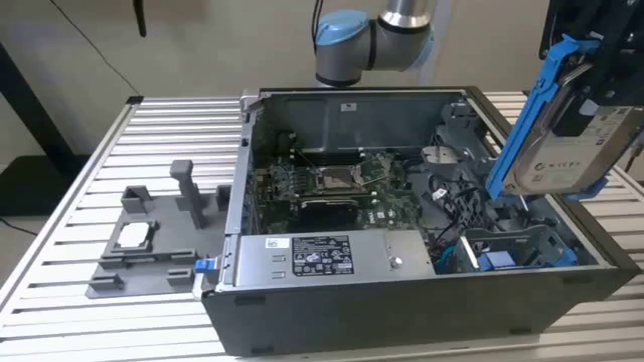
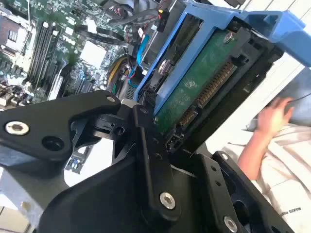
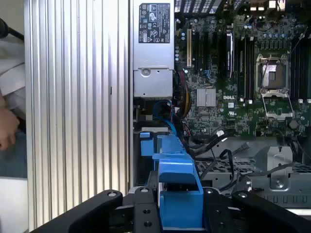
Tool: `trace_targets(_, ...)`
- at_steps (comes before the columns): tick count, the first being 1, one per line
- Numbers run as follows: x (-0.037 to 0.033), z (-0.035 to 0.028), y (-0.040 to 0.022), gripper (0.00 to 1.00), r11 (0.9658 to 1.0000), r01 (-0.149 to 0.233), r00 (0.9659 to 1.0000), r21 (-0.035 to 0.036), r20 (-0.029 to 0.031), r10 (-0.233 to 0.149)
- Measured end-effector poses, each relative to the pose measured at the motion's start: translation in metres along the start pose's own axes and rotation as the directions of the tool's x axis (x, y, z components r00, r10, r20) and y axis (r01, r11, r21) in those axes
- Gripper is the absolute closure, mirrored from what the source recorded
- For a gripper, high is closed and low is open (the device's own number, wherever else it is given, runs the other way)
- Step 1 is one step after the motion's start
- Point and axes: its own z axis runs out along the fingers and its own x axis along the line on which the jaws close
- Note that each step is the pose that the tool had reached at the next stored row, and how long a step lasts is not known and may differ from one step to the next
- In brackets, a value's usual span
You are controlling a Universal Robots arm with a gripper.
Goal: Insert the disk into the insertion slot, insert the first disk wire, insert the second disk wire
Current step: 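Insert the disk into the insertion slot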
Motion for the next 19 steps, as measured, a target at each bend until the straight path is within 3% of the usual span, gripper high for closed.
trace_targets(14, 0.0, 0.0001, 0.0, 0.67, 1.0, -0.001, 0.9994, 0.0006, -0.0332, 0.001)
trace_targets(19, 0.0, 0.001, -0.0001, 0.67, 1.0, -0.002, 0.9994, 0.0006, -0.0336, 0.002)
